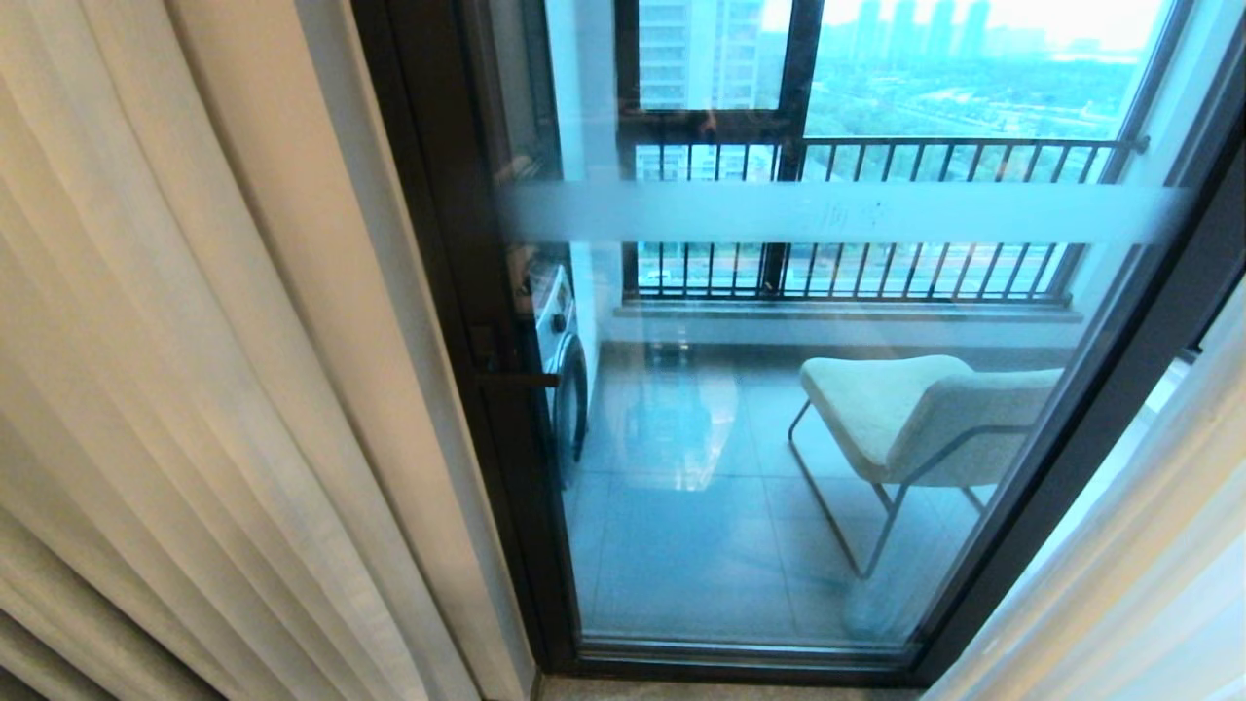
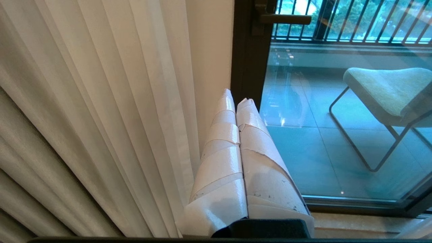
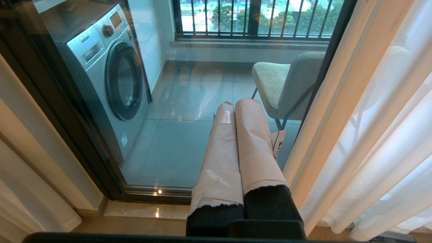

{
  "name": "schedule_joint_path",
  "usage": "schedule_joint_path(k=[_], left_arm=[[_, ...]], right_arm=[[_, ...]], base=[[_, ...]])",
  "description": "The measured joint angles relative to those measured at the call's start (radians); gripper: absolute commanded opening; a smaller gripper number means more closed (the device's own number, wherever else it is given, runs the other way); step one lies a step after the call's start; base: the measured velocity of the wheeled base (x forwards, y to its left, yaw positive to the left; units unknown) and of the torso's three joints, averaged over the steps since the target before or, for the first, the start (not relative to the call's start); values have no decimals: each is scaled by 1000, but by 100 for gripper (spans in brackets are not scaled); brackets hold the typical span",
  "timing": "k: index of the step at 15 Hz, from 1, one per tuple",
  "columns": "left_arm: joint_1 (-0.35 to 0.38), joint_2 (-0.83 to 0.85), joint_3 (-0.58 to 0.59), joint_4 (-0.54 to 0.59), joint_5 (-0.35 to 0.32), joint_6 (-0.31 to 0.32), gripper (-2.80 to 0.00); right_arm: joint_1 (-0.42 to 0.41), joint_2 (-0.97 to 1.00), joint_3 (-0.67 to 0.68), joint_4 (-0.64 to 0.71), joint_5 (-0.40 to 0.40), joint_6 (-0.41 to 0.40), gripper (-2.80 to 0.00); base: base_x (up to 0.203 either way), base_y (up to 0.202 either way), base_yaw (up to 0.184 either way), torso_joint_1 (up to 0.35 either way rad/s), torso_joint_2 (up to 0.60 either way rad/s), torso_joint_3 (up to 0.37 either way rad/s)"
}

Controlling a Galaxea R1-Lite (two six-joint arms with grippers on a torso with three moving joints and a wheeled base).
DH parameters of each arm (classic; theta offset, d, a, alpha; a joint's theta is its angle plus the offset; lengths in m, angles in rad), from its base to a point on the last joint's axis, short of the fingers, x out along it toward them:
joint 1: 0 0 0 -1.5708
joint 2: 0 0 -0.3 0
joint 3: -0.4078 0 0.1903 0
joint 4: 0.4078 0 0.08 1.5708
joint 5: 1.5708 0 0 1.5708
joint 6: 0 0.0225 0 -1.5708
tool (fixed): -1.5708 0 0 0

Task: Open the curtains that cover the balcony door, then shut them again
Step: Pull the inner curtains open on both sides

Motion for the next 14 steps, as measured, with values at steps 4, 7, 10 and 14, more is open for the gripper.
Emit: schedule_joint_path(k=[4,7,10,14], left_arm=[[0,0,0,0,0,-1,-280],[0,0,0,0,0,-1,-280],[0,0,0,0,0,0,-280],[-1,0,0,0,1,-1,-280]], right_arm=[[0,0,0,0,0,0,-280],[0,0,0,0,0,0,-280],[2,0,0,0,0,-1,-280],[2,0,0,0,0,-1,-280]], base=[[0,0,0,0,0,0],[0,0,0,0,0,0],[0,0,0,0,0,0],[3,-43,2,-1,1,0]])
